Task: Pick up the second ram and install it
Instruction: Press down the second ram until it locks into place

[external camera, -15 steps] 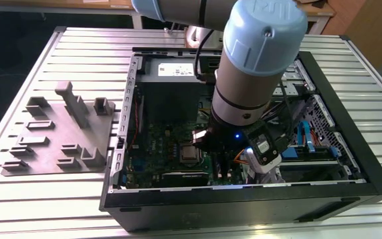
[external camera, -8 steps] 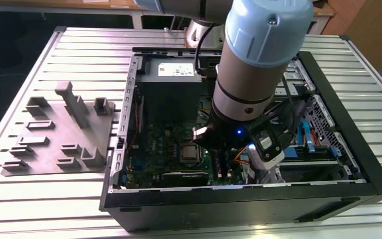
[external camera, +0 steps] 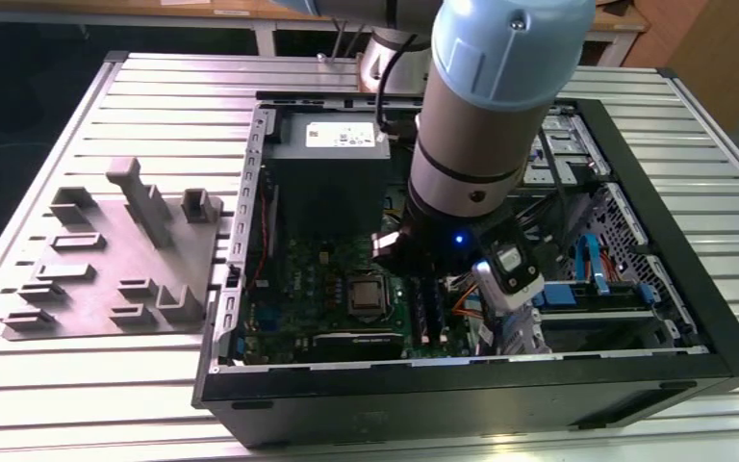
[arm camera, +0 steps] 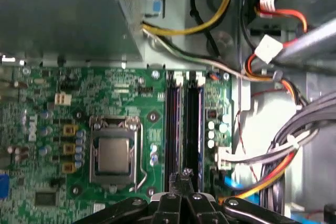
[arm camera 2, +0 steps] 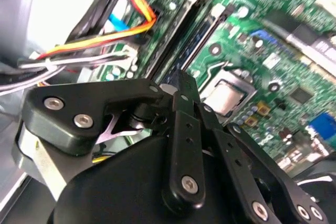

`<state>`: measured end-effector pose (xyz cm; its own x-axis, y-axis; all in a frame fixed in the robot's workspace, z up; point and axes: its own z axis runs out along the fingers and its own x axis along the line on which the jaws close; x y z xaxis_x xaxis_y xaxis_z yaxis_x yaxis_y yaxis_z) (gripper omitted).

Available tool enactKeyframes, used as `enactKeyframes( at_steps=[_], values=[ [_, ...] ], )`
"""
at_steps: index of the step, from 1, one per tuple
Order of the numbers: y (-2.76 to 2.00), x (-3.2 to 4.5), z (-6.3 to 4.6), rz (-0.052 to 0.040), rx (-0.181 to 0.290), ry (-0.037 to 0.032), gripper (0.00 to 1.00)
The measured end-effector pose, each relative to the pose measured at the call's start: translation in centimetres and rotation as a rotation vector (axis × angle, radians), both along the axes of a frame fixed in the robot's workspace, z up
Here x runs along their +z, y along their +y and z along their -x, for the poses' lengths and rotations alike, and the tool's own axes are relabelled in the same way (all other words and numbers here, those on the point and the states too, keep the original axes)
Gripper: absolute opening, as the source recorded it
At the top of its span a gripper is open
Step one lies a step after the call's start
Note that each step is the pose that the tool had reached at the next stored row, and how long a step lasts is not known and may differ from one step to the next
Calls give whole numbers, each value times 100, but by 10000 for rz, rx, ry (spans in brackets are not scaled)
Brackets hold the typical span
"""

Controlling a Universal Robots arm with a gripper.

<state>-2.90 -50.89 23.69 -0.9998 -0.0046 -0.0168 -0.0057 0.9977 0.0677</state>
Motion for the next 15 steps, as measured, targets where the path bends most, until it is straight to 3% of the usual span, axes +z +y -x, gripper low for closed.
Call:
enactKeyframes(
  at_steps=[2, 15],
  values=[
    [26, 0, 0, 0, 0, 0, 10],
    [29, 45, 0, -2, 0, 0, 10]
  ],
)
